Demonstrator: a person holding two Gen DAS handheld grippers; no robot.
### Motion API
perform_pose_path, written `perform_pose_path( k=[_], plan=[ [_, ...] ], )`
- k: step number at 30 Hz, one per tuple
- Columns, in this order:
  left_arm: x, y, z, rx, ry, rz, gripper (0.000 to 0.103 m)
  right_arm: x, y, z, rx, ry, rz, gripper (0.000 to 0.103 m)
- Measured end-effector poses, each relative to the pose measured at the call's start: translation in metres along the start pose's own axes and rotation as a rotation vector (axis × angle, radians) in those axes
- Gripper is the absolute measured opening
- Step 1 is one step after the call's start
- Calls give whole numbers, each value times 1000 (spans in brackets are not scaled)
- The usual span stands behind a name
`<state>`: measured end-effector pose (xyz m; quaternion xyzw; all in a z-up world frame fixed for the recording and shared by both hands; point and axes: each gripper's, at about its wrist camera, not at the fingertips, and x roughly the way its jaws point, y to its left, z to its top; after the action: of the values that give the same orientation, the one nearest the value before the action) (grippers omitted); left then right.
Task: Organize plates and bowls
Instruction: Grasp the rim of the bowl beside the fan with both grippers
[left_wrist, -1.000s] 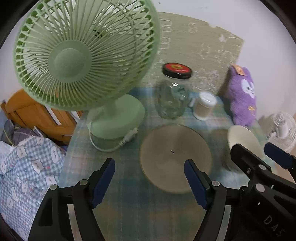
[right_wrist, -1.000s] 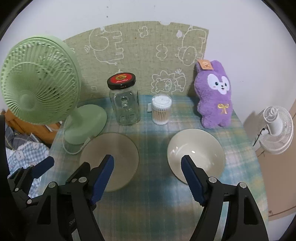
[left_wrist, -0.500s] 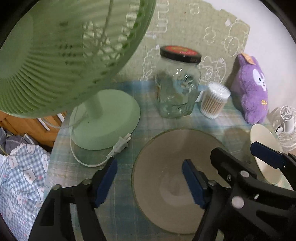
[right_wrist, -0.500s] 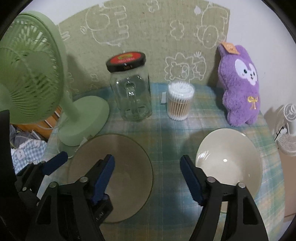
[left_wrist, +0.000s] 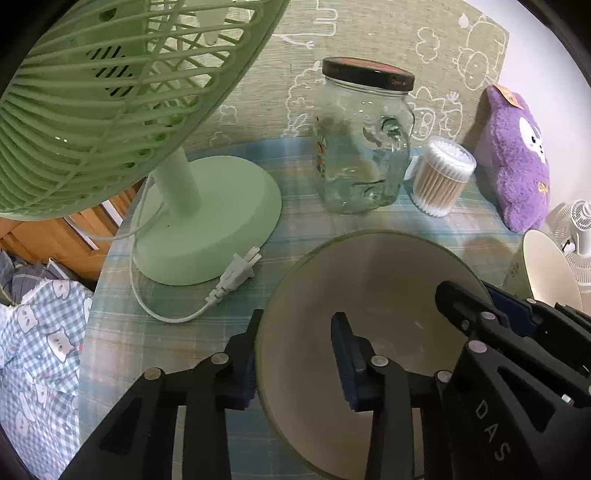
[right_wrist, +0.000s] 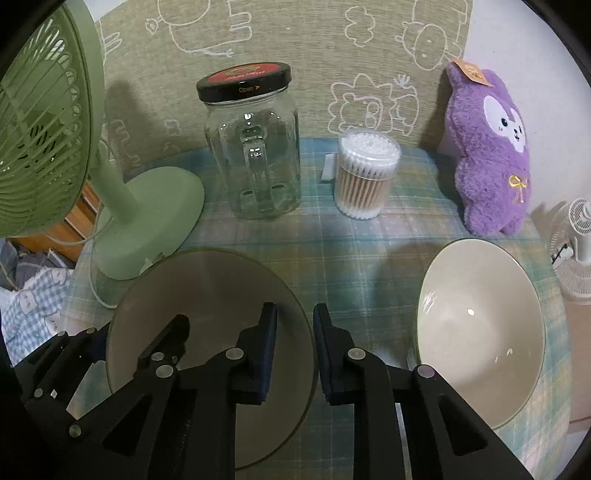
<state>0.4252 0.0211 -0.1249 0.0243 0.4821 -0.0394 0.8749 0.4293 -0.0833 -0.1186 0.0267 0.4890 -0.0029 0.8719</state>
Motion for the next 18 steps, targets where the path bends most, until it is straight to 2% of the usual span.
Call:
perform_pose_path(
  k=[8, 18],
  plan=[
    [-7, 3, -4, -8, 19, -10, 31, -11, 3, -7, 13, 13, -21, 23],
    [-41, -2, -26, 14, 19, -33, 31, -47, -2, -33, 50, 17, -43, 23]
  ],
)
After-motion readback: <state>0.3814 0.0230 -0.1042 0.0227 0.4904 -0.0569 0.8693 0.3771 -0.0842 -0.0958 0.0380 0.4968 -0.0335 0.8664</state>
